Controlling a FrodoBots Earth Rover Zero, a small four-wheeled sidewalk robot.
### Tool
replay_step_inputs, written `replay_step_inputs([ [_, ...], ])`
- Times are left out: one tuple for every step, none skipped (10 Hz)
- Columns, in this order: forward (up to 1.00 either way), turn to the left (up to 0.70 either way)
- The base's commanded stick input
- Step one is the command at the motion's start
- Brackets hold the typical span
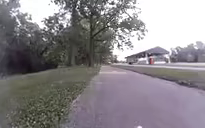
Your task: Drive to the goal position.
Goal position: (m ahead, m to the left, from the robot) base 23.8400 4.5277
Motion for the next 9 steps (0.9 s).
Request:
replay_step_inputs([
  [0.70,0.00],
  [0.70,0.00],
  [0.70,0.00],
  [0.70,0.00],
  [0.70,0.00],
  [0.70,0.00],
  [0.70,0.00],
  [0.70,0.00],
  [0.70,0.00],
])
